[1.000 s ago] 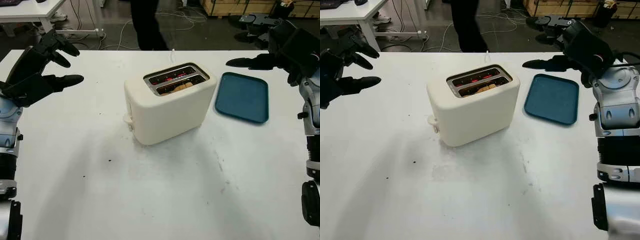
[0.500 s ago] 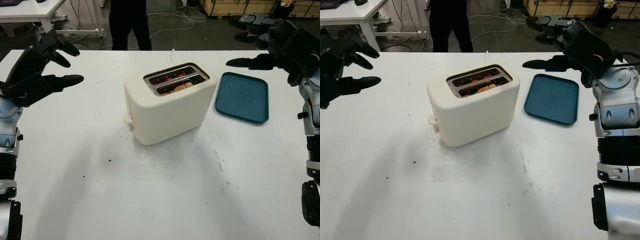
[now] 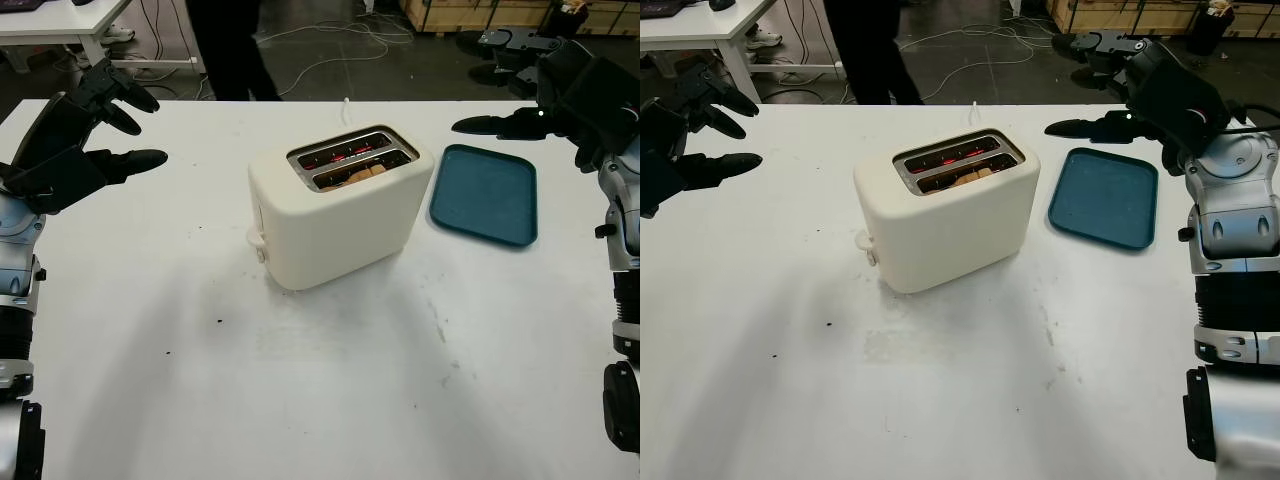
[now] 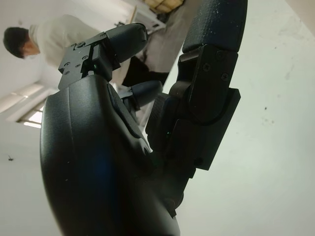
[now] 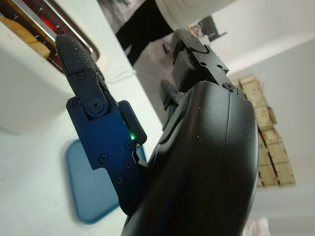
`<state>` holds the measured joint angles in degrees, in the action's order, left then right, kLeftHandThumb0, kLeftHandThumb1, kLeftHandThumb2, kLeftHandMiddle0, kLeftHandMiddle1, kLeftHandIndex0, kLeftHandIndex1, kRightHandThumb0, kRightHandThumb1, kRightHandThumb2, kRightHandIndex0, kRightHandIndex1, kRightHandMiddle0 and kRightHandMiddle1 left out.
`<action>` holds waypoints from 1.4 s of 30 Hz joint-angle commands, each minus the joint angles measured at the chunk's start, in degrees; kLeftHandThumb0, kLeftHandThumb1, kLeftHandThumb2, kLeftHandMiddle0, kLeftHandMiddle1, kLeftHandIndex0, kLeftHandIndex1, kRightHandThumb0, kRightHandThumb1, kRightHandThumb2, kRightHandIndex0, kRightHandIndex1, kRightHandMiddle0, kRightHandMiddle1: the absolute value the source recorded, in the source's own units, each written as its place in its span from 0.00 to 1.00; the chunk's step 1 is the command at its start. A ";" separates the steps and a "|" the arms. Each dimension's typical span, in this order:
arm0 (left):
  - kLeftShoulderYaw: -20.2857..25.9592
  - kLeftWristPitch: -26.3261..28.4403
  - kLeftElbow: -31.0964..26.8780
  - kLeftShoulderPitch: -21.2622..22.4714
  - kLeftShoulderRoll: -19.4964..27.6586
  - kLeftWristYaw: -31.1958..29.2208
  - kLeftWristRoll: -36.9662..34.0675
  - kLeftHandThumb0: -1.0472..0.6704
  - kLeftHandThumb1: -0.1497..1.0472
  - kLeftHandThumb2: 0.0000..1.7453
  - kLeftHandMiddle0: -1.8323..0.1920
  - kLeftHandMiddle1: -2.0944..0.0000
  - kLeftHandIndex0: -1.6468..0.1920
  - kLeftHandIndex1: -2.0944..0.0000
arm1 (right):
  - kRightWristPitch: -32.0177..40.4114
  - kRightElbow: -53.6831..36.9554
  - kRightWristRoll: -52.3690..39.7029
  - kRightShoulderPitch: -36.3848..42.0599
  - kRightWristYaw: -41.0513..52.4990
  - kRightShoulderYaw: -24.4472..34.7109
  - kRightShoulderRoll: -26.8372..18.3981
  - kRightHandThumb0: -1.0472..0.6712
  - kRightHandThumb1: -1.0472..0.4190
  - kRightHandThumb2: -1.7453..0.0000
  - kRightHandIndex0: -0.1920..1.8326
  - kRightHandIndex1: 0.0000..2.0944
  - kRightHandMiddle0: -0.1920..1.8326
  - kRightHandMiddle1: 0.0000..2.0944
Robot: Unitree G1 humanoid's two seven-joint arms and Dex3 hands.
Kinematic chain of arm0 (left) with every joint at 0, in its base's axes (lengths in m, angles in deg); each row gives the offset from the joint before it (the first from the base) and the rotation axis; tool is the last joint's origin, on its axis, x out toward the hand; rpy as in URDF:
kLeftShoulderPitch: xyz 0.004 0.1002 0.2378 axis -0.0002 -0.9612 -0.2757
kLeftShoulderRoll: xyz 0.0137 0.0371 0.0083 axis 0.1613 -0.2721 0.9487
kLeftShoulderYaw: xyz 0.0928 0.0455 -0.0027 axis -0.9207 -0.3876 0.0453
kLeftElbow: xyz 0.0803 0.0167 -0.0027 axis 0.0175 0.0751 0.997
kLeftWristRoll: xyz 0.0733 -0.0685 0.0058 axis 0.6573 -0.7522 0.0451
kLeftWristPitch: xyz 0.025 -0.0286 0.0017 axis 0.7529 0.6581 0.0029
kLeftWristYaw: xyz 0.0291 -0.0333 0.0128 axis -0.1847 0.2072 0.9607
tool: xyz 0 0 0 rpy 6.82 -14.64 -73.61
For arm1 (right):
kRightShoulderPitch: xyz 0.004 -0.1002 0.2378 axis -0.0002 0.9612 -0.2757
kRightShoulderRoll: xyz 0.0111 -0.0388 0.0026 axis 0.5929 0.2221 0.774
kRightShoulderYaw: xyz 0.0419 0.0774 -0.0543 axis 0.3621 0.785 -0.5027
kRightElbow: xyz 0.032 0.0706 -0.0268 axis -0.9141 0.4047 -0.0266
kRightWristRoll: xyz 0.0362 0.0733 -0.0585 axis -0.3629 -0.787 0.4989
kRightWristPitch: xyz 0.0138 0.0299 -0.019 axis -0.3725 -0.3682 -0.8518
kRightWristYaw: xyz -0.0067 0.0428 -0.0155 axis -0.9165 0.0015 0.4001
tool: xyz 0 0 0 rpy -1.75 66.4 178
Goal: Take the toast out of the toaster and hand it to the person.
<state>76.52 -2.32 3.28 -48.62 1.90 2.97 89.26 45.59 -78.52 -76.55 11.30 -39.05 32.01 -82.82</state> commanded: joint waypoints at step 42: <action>0.39 0.22 -0.33 -0.48 -0.36 0.12 -0.52 0.00 0.89 0.09 0.91 0.22 0.90 0.28 | 0.14 -0.51 -0.65 -0.43 0.23 0.23 -0.23 0.28 0.23 1.00 0.13 0.31 0.30 0.00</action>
<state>76.52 -2.40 3.30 -48.62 1.76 3.00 89.25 45.60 -78.52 -77.06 11.30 -38.92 32.02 -82.82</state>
